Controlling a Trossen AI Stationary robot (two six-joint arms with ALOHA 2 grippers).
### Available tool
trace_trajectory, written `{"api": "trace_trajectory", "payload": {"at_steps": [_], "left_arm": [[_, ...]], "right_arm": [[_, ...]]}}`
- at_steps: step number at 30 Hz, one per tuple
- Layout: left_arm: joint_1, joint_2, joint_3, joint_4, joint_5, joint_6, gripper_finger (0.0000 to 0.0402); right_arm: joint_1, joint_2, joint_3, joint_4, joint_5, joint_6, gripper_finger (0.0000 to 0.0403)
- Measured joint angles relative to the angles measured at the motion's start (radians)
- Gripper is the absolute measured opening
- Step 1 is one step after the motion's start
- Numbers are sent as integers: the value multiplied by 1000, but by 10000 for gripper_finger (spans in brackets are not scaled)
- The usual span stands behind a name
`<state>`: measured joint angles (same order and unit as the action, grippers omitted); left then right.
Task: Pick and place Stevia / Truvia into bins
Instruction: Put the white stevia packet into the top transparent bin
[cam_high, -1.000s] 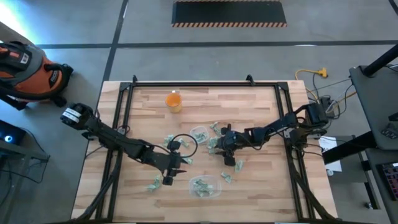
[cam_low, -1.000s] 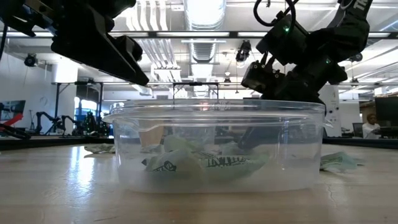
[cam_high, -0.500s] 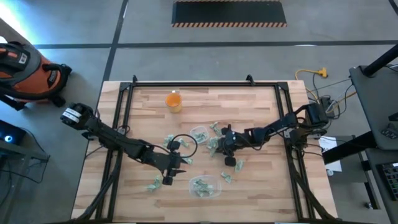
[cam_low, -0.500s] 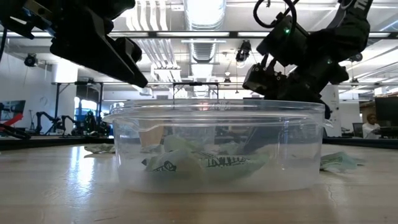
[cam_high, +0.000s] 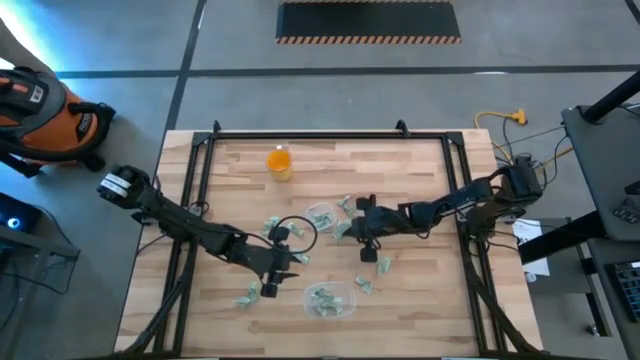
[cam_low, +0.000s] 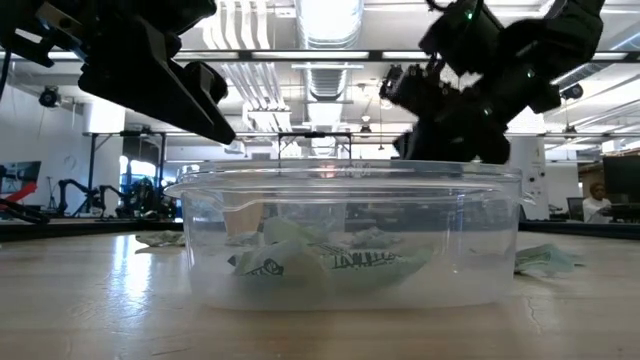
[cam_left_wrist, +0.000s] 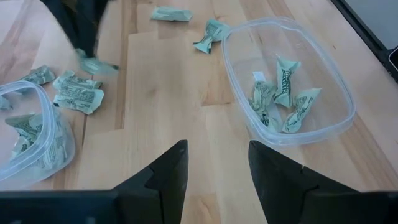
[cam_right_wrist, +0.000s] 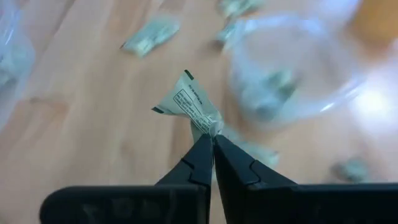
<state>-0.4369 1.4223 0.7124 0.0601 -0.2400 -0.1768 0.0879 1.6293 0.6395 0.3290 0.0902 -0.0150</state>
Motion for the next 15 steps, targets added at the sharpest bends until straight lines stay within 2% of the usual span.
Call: {"api": "trace_trajectory", "payload": {"at_steps": [5, 15], "left_arm": [[0, 0, 0, 0, 0, 0, 152], [-1, 0, -3, -14, 0, 0, 152]], "right_arm": [[-13, -34, 51, 3, 115, -78, 8], [-78, -30, 134, -10, 122, -111, 8]]}}
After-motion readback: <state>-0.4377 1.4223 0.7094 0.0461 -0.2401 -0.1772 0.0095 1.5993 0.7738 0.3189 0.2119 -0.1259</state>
